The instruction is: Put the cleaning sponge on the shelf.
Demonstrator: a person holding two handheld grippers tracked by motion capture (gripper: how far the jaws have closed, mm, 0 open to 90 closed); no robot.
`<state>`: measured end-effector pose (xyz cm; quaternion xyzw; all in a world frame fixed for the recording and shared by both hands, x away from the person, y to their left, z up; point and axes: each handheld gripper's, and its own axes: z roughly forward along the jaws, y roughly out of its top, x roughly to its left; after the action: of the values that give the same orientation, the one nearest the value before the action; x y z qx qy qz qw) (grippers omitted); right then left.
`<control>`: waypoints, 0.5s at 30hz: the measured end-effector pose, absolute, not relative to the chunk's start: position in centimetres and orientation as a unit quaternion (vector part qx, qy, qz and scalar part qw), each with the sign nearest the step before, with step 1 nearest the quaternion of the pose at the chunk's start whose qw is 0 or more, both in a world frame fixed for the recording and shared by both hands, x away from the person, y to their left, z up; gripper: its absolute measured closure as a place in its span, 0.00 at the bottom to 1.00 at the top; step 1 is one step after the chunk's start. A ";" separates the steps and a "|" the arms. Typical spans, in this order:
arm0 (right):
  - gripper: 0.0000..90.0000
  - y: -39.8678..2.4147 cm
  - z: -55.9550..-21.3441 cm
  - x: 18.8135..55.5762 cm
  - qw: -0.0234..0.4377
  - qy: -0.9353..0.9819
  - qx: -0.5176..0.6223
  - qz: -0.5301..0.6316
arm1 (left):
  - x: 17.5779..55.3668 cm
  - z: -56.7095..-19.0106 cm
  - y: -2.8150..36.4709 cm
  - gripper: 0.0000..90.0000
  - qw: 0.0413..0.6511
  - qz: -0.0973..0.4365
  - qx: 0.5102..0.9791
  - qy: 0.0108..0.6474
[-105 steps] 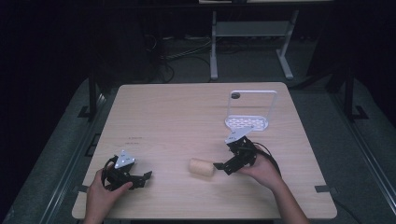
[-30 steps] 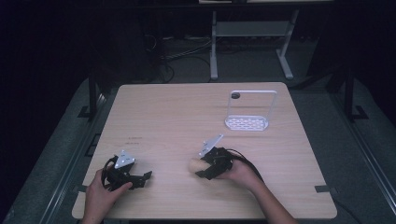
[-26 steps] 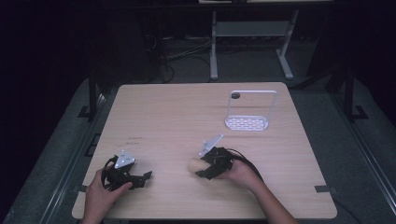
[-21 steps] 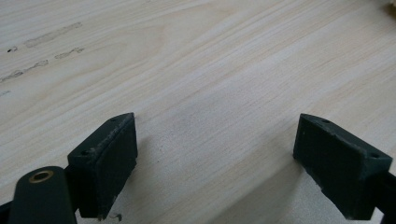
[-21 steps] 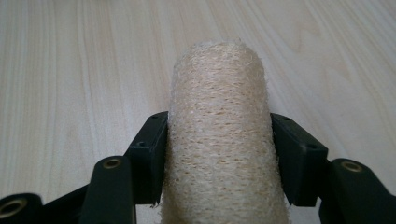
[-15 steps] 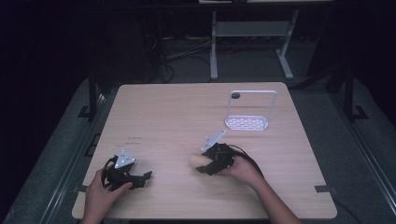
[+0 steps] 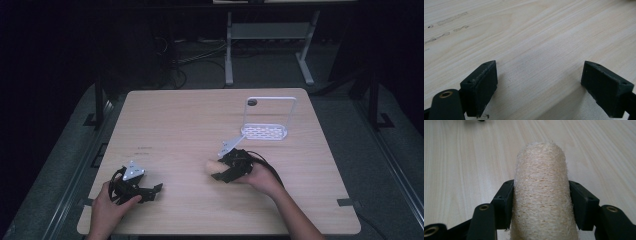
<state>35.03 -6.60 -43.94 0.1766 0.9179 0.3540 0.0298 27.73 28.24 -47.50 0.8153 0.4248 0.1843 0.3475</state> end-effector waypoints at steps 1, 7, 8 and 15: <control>0.47 -6.6 -43.9 35.0 0.030 0.918 0.177 0.354 | 27.7 -47.5 28.2 0.15 0.348 0.184 0.815 0.425; 0.47 -6.9 -43.6 35.0 0.042 0.914 0.192 0.355 | 27.7 -47.5 28.2 0.15 0.348 0.184 0.815 0.425; 0.47 -7.0 -43.6 35.0 0.045 0.914 0.193 0.354 | 27.7 -47.5 28.3 0.15 0.347 0.185 0.816 0.424; 0.47 -8.0 -43.3 35.3 0.058 0.908 0.213 0.357 | 27.7 -47.5 28.2 0.15 0.347 0.185 0.815 0.425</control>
<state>35.30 -8.04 -43.34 0.2129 0.9075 0.3573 0.0580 27.73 28.25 -47.49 0.8154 0.4249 0.1846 0.3471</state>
